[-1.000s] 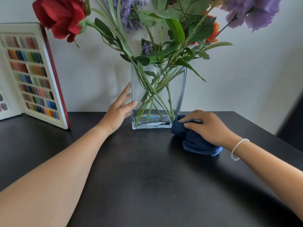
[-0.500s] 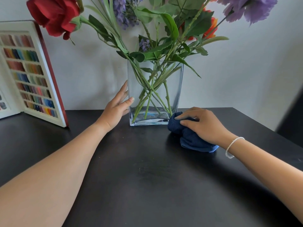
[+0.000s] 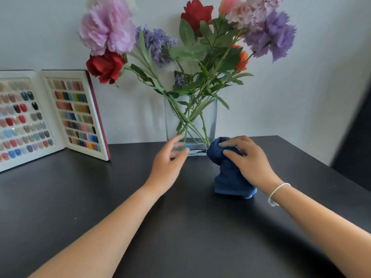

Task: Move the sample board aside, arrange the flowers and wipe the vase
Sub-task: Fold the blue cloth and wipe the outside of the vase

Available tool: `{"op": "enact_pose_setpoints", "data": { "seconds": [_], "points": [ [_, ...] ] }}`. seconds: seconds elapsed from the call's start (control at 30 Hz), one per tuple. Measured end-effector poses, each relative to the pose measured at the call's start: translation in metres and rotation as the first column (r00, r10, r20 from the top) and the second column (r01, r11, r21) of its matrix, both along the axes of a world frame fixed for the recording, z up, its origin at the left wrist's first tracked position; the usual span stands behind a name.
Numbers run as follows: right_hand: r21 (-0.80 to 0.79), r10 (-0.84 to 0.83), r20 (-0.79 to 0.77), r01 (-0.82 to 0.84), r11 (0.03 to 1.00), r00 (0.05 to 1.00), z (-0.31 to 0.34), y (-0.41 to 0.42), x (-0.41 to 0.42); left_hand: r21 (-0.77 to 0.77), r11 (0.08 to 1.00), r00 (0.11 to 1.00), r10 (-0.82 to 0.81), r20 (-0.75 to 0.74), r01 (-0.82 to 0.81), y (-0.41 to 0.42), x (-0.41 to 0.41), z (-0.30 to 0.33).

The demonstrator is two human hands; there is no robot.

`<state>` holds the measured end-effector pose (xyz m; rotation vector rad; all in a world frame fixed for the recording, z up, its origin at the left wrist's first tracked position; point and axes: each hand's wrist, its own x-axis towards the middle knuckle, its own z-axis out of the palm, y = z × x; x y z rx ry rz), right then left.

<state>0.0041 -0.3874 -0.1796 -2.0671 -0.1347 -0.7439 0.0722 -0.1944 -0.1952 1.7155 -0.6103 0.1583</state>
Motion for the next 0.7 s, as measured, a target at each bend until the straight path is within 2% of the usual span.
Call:
{"op": "enact_pose_setpoints", "data": {
  "seconds": [0.07,0.17,0.4,0.5,0.57,0.63,0.7],
  "points": [
    [0.023,0.003,0.016,-0.004,1.0,1.0,0.004,0.007,-0.017,0.112,0.985,0.991,-0.127,-0.03,0.13,-0.003,-0.032,0.005],
    [0.063,0.05,0.035,-0.052,0.997,0.998,0.014,0.018,-0.048,0.179,0.962,0.978,-0.201,-0.05,0.207,-0.006,-0.068,0.015],
    [0.165,0.137,0.041,-0.142,0.976,0.99,0.032,0.034,-0.126,0.092,0.984,0.987,-0.155,0.046,0.15,0.0,-0.134,0.048],
    [0.346,0.222,-0.085,-0.18,0.921,0.971,0.039,0.033,-0.153,0.132,0.973,0.972,-0.203,0.12,0.187,0.001,-0.16,0.066],
    [0.479,0.388,-0.154,-0.275,0.834,0.909,0.041,0.029,-0.168,0.168,0.957,0.954,-0.263,0.144,0.238,-0.001,-0.176,0.079],
    [0.524,0.483,-0.141,-0.349,0.777,0.864,0.042,0.023,-0.182,0.222,0.938,0.938,-0.305,0.165,0.266,-0.005,-0.189,0.09],
    [0.515,0.467,-0.103,-0.354,0.781,0.878,0.045,0.014,-0.194,0.27,0.924,0.93,-0.324,0.173,0.272,-0.01,-0.199,0.099]
  ]
}}
